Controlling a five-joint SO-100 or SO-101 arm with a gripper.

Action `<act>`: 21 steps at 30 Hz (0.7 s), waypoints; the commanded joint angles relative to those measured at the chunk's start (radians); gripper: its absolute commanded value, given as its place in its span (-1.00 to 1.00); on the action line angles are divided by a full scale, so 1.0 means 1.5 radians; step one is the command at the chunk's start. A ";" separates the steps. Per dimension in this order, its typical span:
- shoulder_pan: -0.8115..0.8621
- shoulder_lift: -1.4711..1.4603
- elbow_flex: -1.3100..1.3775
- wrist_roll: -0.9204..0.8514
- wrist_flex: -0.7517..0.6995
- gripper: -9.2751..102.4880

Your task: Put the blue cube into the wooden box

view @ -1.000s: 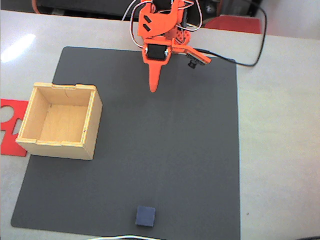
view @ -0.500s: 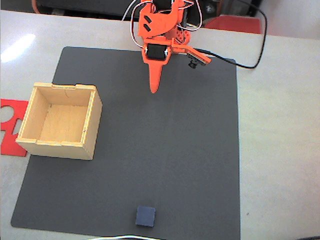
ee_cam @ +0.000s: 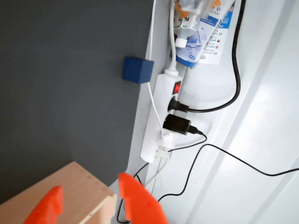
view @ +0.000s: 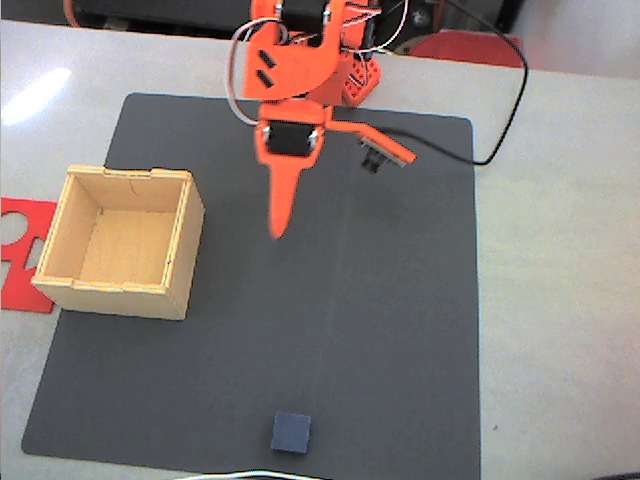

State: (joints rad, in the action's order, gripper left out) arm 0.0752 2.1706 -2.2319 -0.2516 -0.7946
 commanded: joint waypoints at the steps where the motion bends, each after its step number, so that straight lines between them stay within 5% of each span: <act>1: 0.006 -0.131 0.185 -0.011 -0.006 -0.49; 12: -0.004 -0.532 0.543 0.037 -0.001 -0.40; 21: -0.060 -0.678 0.712 0.075 -0.028 -0.39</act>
State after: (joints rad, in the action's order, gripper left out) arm 0.0077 1.1842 -1.2901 -0.1565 -0.8053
